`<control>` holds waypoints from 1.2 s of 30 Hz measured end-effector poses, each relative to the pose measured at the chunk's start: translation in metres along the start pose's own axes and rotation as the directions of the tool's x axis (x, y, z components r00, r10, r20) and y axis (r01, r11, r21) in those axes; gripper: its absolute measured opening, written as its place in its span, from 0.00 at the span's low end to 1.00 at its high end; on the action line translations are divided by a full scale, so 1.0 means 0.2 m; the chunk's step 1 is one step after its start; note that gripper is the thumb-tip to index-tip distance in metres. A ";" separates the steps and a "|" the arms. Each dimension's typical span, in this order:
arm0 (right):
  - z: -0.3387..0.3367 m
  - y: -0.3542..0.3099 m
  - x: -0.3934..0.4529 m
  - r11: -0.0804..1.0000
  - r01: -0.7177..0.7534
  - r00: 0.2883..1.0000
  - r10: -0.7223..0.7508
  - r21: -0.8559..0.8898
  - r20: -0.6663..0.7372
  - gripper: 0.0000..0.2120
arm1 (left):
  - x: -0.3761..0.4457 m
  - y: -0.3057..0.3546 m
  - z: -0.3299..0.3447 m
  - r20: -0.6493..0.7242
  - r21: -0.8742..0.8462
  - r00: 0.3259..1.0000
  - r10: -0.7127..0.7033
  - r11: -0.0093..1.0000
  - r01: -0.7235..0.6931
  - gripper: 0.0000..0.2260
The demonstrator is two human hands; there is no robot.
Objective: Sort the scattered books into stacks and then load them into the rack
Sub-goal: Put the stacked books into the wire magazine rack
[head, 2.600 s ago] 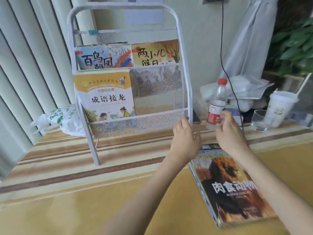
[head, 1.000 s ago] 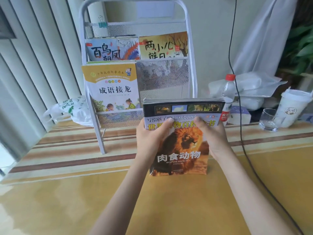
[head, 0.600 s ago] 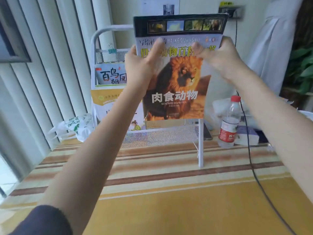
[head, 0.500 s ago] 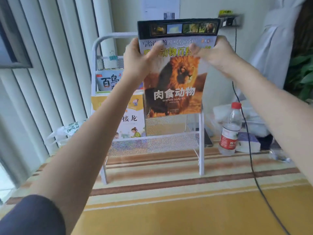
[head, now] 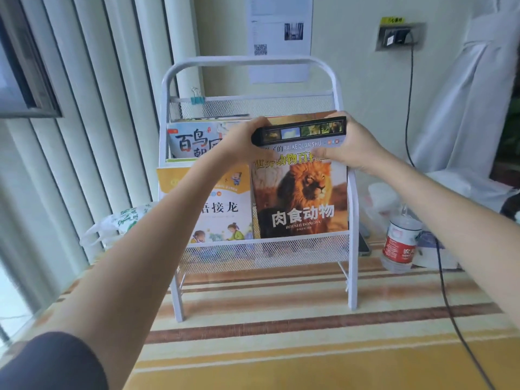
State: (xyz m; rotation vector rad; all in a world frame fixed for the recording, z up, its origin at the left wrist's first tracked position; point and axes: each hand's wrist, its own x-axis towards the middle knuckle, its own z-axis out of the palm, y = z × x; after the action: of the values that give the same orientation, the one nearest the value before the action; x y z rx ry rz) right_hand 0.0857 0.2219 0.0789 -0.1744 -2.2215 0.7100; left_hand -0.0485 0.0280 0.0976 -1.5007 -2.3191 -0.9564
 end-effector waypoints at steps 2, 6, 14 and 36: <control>0.02 0.01 -0.02 1.000 0.019 0.999 -0.019 -0.021 -0.030 0.26 | 0.01 -0.01 0.01 0.070 0.008 0.997 -0.026 1.000 0.025 0.26; 0.07 0.04 -0.05 0.990 0.131 0.989 -0.134 -0.046 -0.064 0.14 | 0.02 -0.02 0.02 0.151 0.056 0.987 -0.063 0.997 0.055 0.26; 0.12 0.08 -0.03 0.914 0.151 0.932 -0.259 -0.377 -0.254 0.11 | 0.01 -0.03 0.03 0.070 0.141 0.997 -0.025 0.990 0.015 0.21; 0.40 0.31 -0.71 0.777 -0.527 0.778 0.604 0.344 -0.174 0.15 | -0.68 -0.53 0.21 -0.635 -0.238 0.630 -0.448 0.888 0.392 0.33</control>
State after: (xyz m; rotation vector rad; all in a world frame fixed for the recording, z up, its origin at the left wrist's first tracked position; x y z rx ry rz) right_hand 0.1196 0.1906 -0.0897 -0.7889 -1.7651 1.2373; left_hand -0.0731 -0.0754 -0.0457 -0.4355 -2.0777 -1.4257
